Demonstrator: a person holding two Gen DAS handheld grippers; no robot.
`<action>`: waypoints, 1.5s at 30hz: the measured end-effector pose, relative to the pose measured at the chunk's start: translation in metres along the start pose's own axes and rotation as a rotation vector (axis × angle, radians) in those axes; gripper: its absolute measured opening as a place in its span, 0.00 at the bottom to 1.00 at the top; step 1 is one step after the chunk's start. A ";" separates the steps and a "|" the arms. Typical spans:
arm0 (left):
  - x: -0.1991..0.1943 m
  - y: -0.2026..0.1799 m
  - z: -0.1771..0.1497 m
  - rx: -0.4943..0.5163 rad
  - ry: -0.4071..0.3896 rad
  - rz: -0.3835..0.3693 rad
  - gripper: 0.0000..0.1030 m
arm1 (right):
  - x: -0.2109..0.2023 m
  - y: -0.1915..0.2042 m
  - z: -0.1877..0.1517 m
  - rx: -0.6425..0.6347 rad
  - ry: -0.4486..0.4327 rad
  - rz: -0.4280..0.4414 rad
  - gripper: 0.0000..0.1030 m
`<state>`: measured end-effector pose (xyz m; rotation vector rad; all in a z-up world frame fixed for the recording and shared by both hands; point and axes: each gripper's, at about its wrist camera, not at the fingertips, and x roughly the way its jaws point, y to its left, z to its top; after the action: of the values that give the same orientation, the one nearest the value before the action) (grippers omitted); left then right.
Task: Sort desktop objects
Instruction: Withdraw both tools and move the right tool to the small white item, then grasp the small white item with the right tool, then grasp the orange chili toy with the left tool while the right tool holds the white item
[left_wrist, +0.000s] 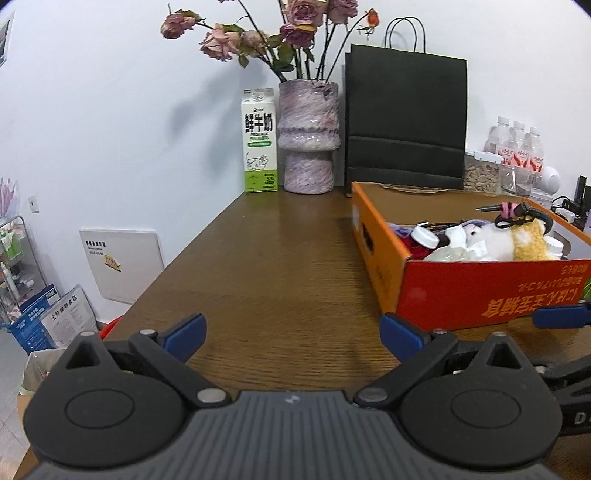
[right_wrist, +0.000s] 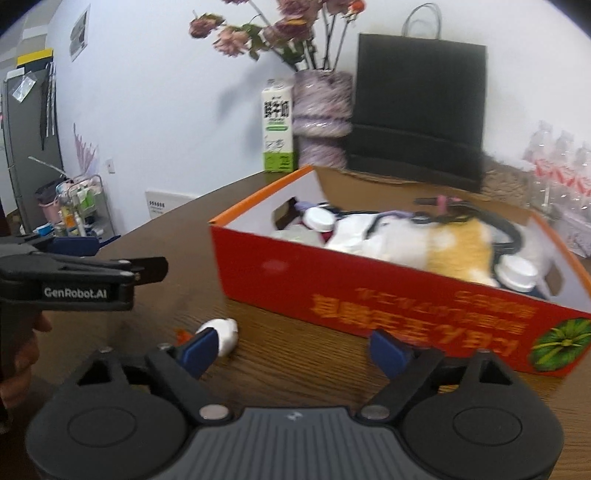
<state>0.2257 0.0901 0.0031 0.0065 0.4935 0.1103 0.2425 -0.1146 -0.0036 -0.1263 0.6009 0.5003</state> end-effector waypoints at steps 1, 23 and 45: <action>0.001 0.002 -0.001 -0.003 -0.002 0.003 1.00 | 0.003 0.004 0.001 0.000 0.002 0.005 0.77; 0.003 0.014 -0.006 -0.055 0.024 -0.020 1.00 | 0.021 0.030 -0.001 -0.018 0.039 0.088 0.12; -0.005 -0.052 -0.019 -0.024 0.122 -0.140 0.72 | -0.010 -0.032 -0.007 0.079 -0.045 -0.005 0.12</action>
<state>0.2180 0.0377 -0.0131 -0.0589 0.6128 -0.0208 0.2477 -0.1479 -0.0044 -0.0412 0.5755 0.4723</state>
